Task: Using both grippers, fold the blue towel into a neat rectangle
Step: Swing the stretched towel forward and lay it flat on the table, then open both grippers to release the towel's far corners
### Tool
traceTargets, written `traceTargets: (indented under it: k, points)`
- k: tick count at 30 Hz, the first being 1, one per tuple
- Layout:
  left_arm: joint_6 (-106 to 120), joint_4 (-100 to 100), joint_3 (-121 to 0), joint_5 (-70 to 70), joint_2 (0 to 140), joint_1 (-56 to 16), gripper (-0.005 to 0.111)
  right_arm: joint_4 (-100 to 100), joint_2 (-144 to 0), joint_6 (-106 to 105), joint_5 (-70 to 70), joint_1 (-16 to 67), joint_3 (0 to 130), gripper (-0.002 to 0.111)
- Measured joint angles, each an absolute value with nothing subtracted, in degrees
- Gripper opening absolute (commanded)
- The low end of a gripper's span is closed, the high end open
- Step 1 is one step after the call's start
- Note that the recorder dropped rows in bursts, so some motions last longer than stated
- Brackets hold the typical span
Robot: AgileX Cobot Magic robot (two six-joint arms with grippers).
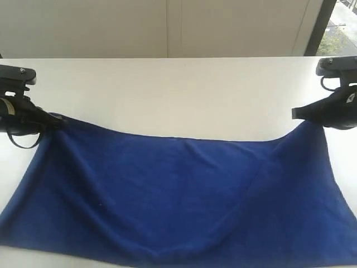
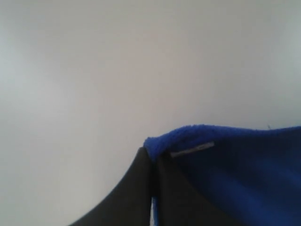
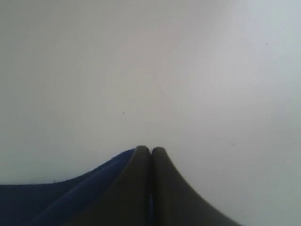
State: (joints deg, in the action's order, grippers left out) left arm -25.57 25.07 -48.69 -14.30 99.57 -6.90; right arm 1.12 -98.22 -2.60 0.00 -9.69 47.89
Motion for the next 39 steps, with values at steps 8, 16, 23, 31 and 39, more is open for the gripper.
traceTargets:
  k: [8,16,23,31,39]
  points:
    - [-25.5,25.1,-52.5,-13.0,104.1,-3.3,0.0,1.1,-104.7,-2.6,0.3,-9.7,54.2,0.0]
    - [-25.5,25.1,-52.6,-16.0,108.4,-3.3,0.005,1.1,-110.6,-2.5,-0.4,-9.7,56.4,0.004]
    - [-25.5,25.1,-52.7,-17.1,108.4,-3.3,0.057,1.1,-110.6,-2.5,-0.9,-9.7,56.4,0.045]
    - [-25.2,25.1,-55.8,-9.8,106.0,-0.6,0.062,1.1,-108.1,-2.5,5.1,-9.7,56.4,0.051]
    - [-23.1,25.2,-57.9,-1.1,101.3,1.3,0.055,1.1,-102.6,-2.5,8.8,-9.7,56.4,0.045]
